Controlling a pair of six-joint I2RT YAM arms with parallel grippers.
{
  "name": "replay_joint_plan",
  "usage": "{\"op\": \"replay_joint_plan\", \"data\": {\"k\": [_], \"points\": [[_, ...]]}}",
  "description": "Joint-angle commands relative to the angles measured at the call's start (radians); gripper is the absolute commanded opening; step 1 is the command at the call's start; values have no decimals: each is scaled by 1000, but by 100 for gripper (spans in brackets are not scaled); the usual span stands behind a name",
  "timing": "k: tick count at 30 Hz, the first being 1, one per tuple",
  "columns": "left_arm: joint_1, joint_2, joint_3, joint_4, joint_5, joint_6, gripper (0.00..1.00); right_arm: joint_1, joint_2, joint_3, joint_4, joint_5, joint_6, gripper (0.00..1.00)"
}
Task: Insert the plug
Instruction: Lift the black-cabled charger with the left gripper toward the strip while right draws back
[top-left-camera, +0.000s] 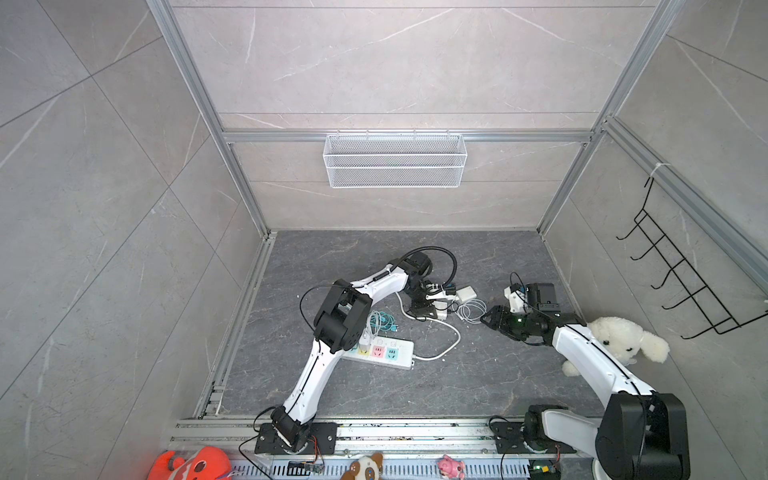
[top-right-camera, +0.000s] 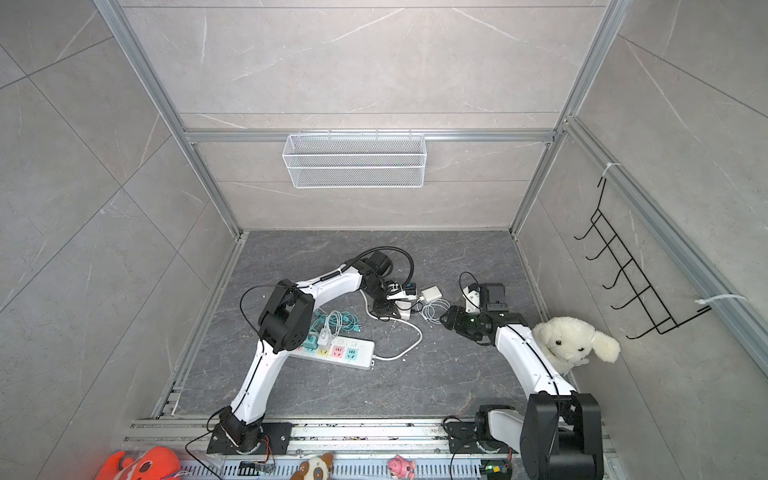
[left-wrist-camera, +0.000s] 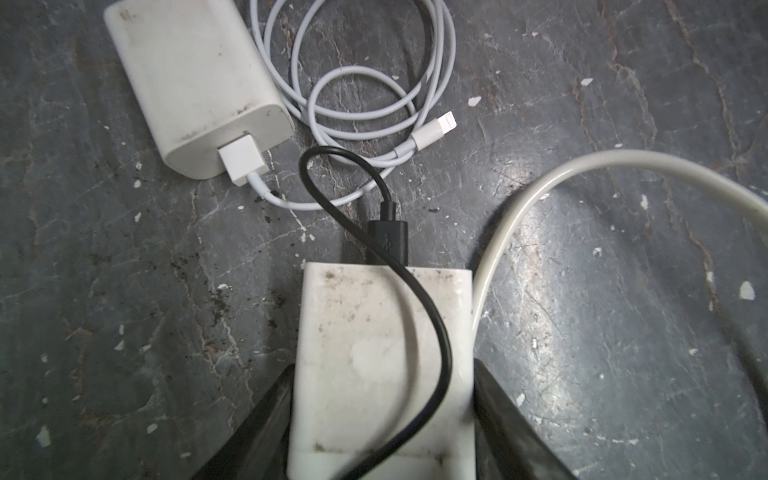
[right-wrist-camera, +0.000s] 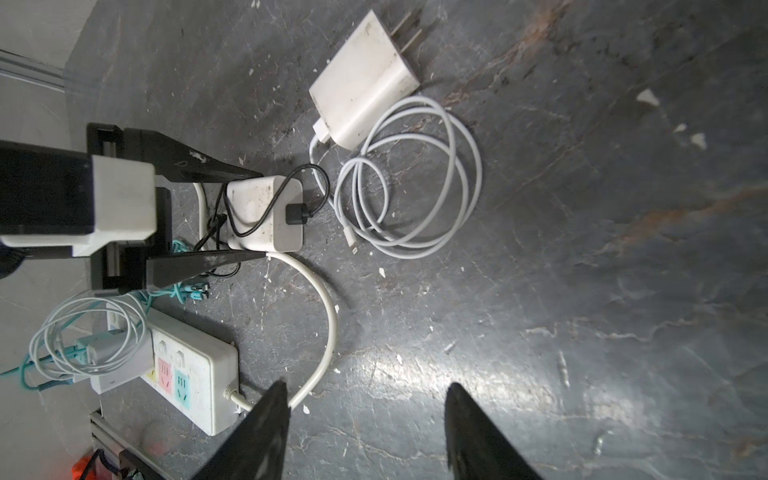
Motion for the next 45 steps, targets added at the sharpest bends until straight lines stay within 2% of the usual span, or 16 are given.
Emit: {"op": "replay_joint_plan", "data": {"k": [1,3,11,14,15,18,21,24,28,32,35,38,42,45], "points": [[9,-108,-61,177,128,-118,38,-4,-32,-20,-19,-16,10,61],[20,-172,-168,390,183,-220,38,-5,-40,-24,-16,-22,14,61],[58,-232,-172,659,128,-376,35,-5,-57,-25,-1,-44,31,61],[95,-248,-181,864,59,-517,35,-6,-55,-14,18,-56,49,61],[105,-245,-173,935,4,-572,35,-7,-57,-5,21,-62,54,61],[111,-223,-126,1041,-135,-648,35,-5,-70,25,19,-73,68,61],[107,-202,-113,1184,-219,-735,35,-6,-102,49,20,-101,84,61],[90,-187,-96,1273,-263,-780,35,-5,-136,61,20,-163,103,61],[22,-204,-81,1268,-224,-756,35,-5,-231,37,43,-232,161,61],[-46,-272,-216,1434,-170,-802,36,-6,-335,28,1,-247,189,61],[-75,-339,-397,1650,-133,-864,36,-5,-414,12,-53,-242,205,62],[-76,-404,-589,1861,-139,-938,36,-5,-498,4,-137,-179,213,62],[-90,-505,-820,1965,-171,-889,34,-5,-567,24,-213,-79,213,63],[-92,-558,-953,2041,-160,-894,33,-5,-528,71,-189,-57,215,63]]}}
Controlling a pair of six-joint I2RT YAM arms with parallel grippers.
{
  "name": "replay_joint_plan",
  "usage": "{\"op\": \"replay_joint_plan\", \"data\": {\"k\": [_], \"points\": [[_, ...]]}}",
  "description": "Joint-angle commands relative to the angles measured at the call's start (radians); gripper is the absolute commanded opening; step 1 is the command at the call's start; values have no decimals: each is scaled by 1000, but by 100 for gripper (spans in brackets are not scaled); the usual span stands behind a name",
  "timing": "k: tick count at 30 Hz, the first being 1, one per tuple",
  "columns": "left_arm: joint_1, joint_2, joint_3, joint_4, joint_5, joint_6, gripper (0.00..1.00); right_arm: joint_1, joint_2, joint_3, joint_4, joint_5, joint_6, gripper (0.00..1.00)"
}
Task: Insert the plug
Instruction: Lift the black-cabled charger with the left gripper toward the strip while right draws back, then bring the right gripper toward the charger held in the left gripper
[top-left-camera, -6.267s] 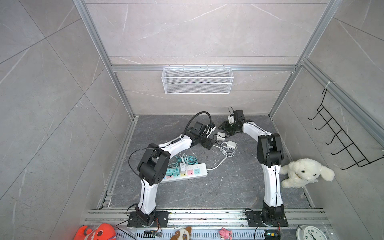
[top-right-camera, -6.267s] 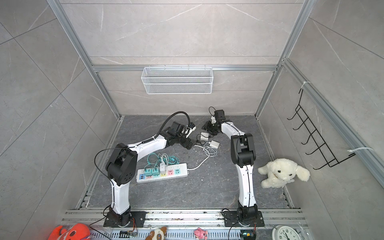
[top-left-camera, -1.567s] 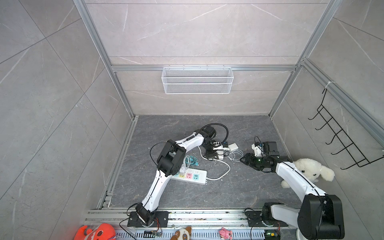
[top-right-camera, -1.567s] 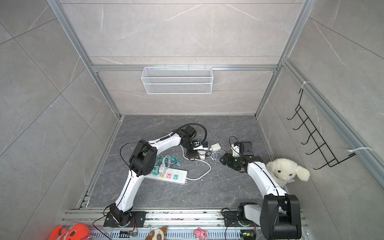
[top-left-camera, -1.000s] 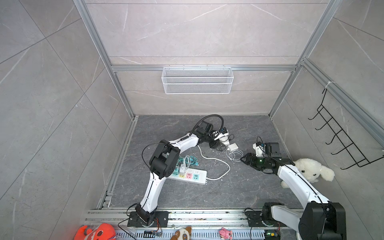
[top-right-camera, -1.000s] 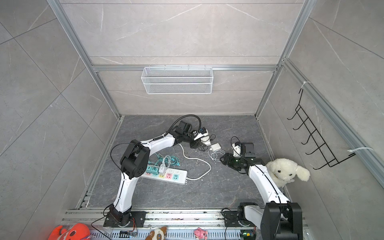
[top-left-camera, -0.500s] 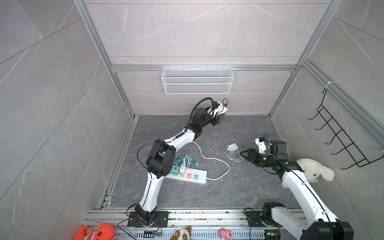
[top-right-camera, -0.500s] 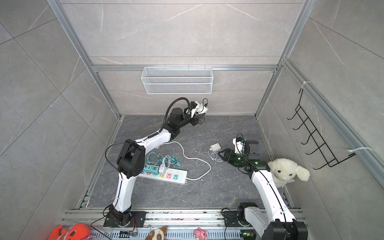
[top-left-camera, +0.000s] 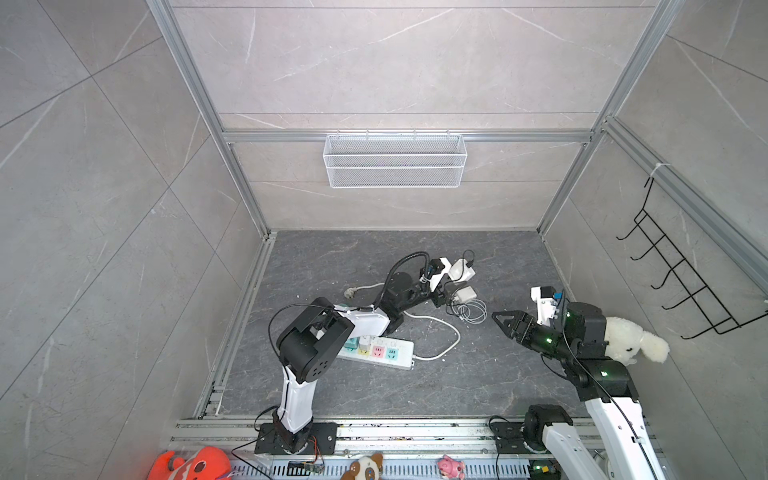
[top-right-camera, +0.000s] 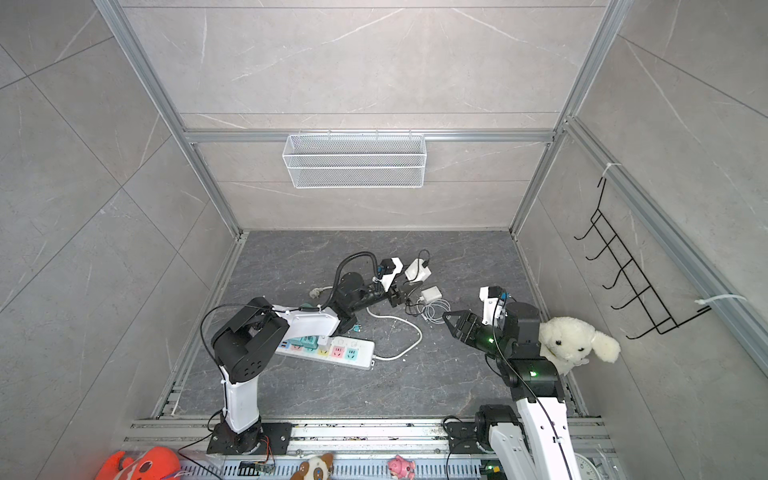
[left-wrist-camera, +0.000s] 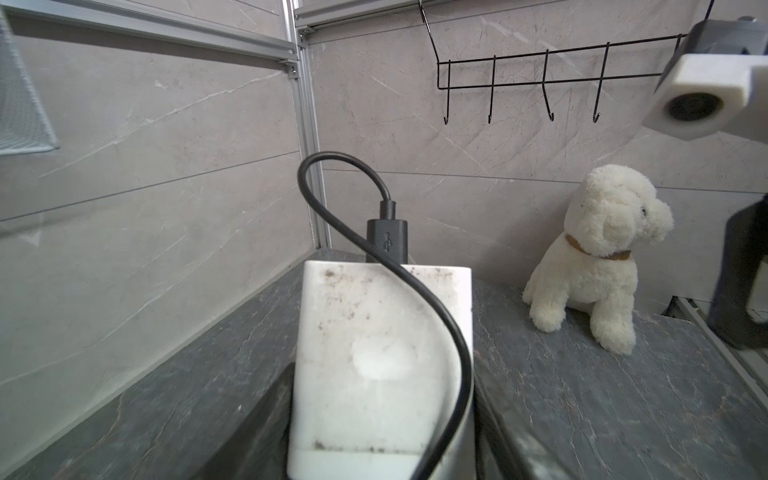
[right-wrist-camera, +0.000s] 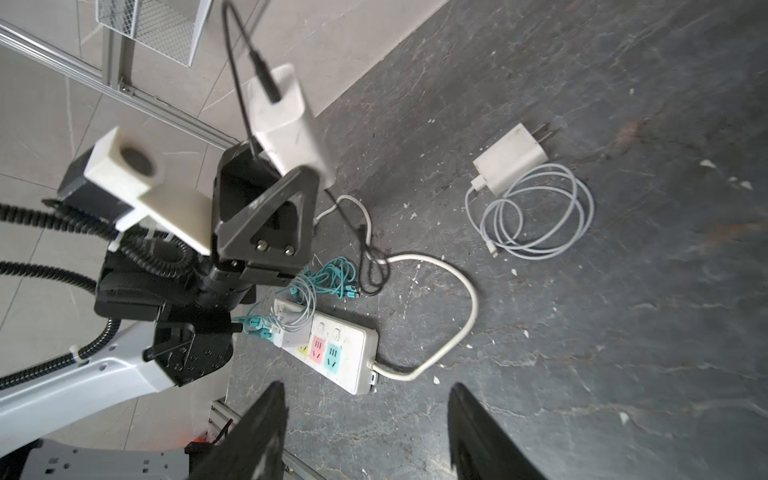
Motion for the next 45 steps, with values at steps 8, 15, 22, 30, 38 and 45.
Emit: {"op": "replay_joint_plan", "data": {"k": [8,15,22,30,38,45], "points": [[-100,-249,-318,285,-69,121,36,-2,320,264,277,-98,183,59],[-148,-251,-393,287,-86,167,34,86,513,462,371,-216,167,54],[-154,-241,-387,286,-85,167,33,302,563,593,94,-265,-131,51],[-150,-214,-361,286,-120,206,33,314,425,465,-95,-258,-281,48],[-132,-178,-295,286,-103,198,33,313,292,404,-340,45,-349,48],[-134,-155,-260,287,-75,179,33,314,313,423,-310,86,-307,48]]}}
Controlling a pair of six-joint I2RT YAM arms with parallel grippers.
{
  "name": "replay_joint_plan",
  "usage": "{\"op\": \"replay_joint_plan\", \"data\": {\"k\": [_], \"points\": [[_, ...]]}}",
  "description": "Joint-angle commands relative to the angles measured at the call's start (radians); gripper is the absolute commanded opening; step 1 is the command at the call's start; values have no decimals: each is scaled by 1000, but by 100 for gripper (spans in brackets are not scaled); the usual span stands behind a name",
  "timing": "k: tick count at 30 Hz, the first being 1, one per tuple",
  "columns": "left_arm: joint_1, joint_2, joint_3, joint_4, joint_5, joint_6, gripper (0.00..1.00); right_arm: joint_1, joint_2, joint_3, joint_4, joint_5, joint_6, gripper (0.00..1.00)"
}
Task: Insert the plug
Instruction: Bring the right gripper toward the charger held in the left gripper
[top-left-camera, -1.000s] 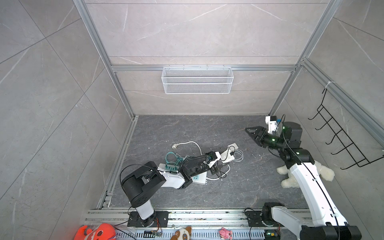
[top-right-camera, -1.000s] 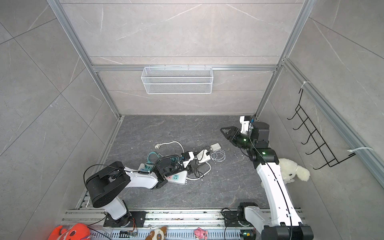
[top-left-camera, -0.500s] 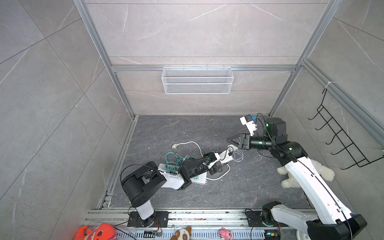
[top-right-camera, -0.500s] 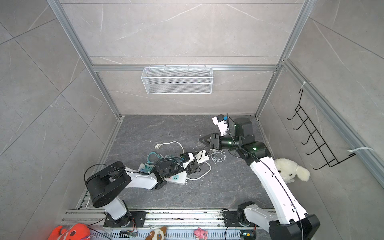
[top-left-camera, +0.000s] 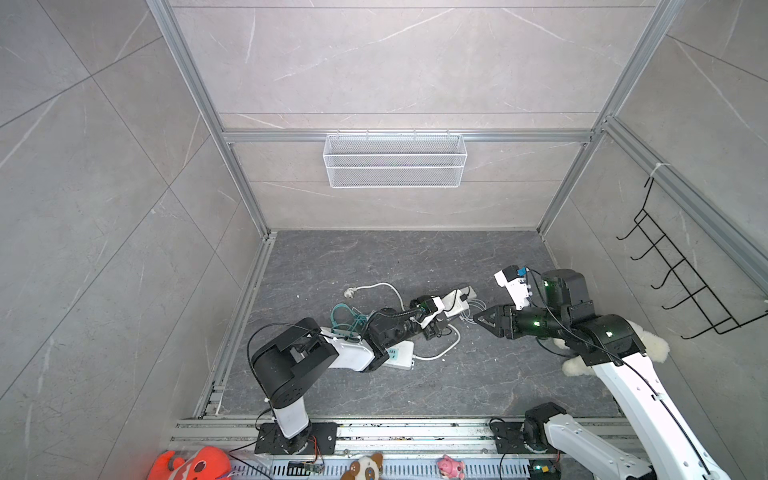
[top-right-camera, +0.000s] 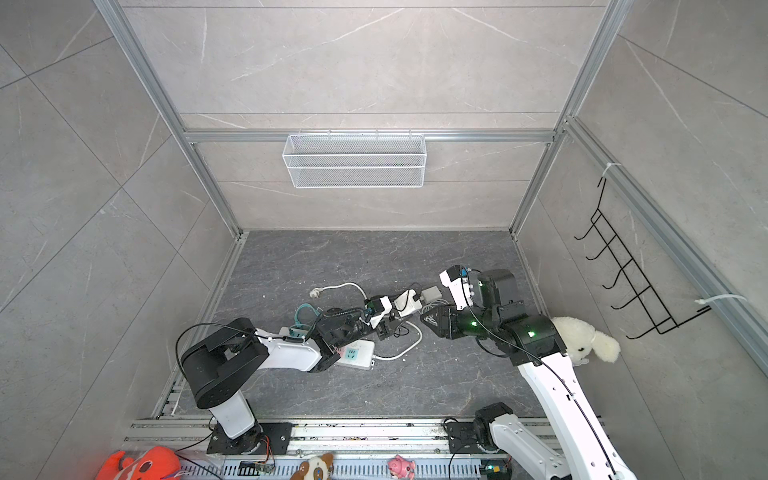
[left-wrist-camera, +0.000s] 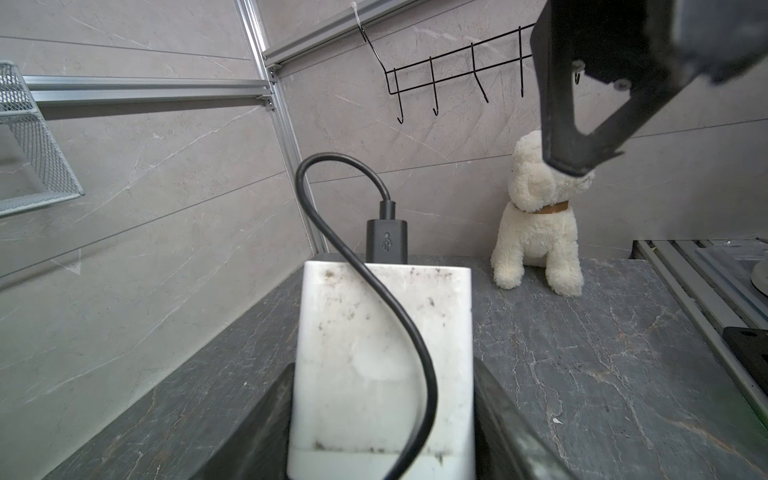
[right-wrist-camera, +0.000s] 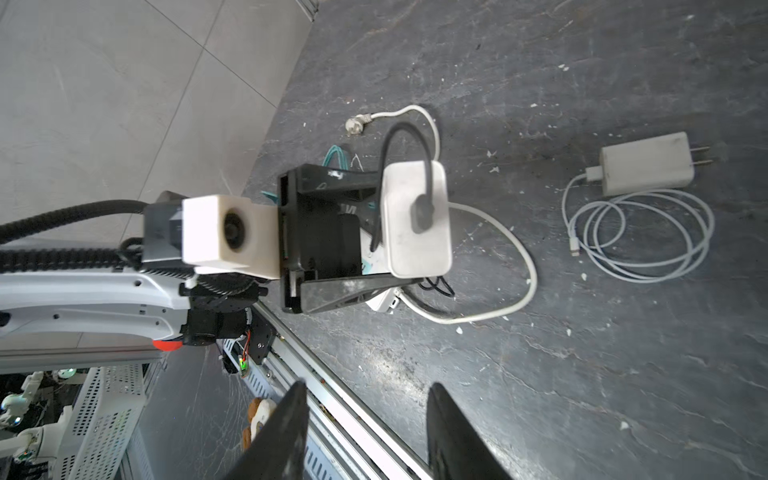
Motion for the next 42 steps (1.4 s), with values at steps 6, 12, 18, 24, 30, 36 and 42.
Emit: {"op": "replay_joint_plan", "data": {"k": [6,12,18,24,30,36,42], "points": [[1,40,96,124,39,-20,33,4,51,70,-7,52,14,48],[0,77,137,124,40,-35,33,3,84,72,41,35,20,48],[-1,84,145,124,34,-43,33,4,112,91,58,23,15,44],[-1,70,133,123,23,-37,33,3,98,107,18,64,0,45],[-8,65,135,124,29,-41,33,4,107,92,19,138,2,46],[-13,61,136,125,30,-49,33,3,146,94,61,109,5,47],[-14,63,139,123,29,-58,32,3,177,98,65,115,-15,48]]}}
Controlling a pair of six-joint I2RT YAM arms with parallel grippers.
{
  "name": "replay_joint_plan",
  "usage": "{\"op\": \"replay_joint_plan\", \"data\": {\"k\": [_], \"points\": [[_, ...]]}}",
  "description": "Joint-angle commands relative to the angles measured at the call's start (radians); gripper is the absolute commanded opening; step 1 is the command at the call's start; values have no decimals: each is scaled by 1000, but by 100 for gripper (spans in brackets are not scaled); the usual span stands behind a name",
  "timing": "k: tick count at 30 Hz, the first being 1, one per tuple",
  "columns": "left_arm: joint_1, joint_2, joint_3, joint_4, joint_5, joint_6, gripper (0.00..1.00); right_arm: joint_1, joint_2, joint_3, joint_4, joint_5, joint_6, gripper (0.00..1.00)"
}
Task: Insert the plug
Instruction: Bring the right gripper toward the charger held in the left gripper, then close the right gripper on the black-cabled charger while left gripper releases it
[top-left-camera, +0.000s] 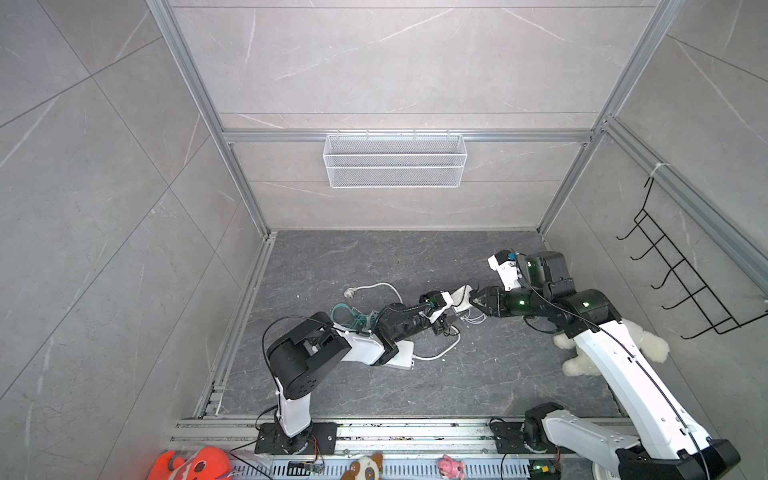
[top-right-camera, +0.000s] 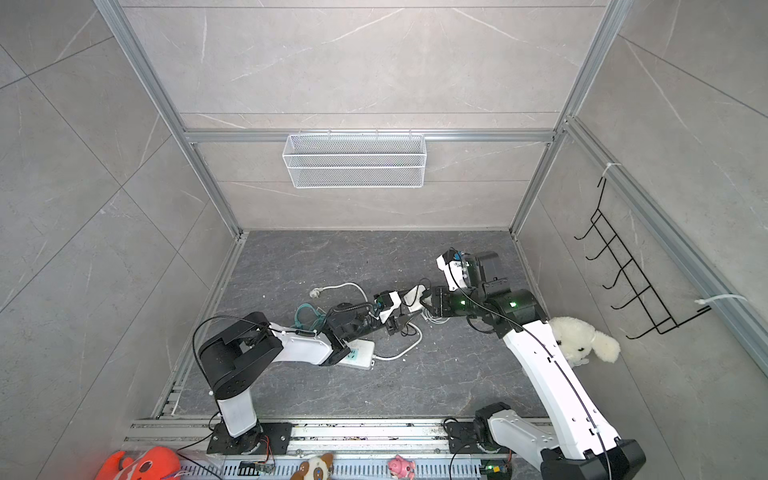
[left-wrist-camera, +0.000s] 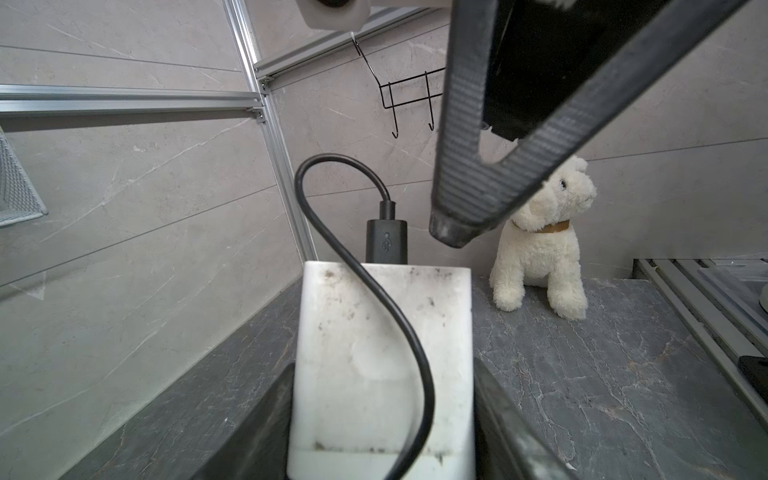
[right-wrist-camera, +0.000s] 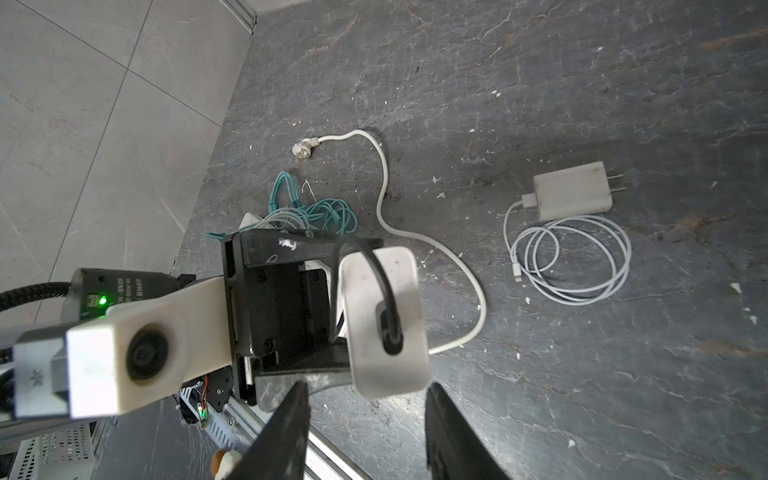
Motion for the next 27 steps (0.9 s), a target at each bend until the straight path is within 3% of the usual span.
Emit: {"op": "replay_joint_plan", "data": {"k": [1,27], "points": [[-6,-31,34,110,10,-20,32,3,6,17,10,15,-27,48],[-16,-36,51,108,17,-40,32,5,56,-60,77,-30,-49,45]]}}
